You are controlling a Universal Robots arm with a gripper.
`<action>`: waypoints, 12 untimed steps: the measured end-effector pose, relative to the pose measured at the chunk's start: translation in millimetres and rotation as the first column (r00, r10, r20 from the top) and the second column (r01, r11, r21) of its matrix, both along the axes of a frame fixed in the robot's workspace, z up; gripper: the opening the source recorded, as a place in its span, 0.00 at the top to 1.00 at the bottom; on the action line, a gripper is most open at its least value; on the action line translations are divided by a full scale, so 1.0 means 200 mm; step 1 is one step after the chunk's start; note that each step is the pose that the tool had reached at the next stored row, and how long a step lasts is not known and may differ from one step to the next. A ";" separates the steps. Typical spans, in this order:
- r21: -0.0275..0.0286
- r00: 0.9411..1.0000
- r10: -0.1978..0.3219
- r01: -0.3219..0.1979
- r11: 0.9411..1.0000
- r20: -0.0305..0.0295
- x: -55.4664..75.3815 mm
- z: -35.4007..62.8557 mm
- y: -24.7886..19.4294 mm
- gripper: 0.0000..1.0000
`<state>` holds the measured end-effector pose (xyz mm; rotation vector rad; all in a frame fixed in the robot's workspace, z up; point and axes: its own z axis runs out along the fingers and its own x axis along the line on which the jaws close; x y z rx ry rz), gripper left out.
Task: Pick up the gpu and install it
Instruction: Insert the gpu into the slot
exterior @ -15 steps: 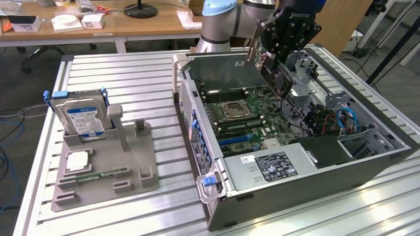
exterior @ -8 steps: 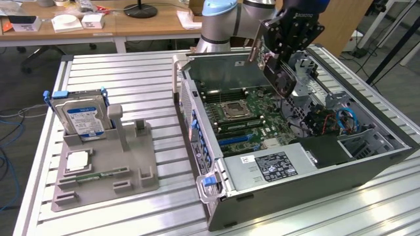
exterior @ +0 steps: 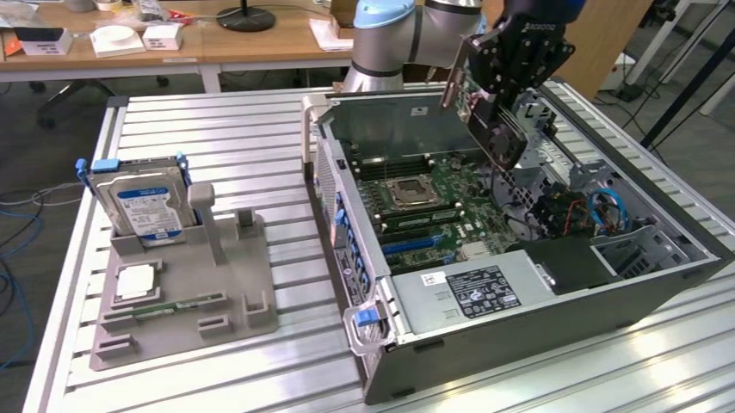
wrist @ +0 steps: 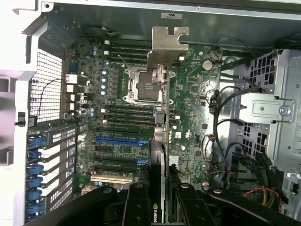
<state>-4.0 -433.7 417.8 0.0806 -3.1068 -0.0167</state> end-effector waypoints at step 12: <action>0.000 0.998 0.058 -0.058 0.998 0.000 0.01 0.000 0.000 0.74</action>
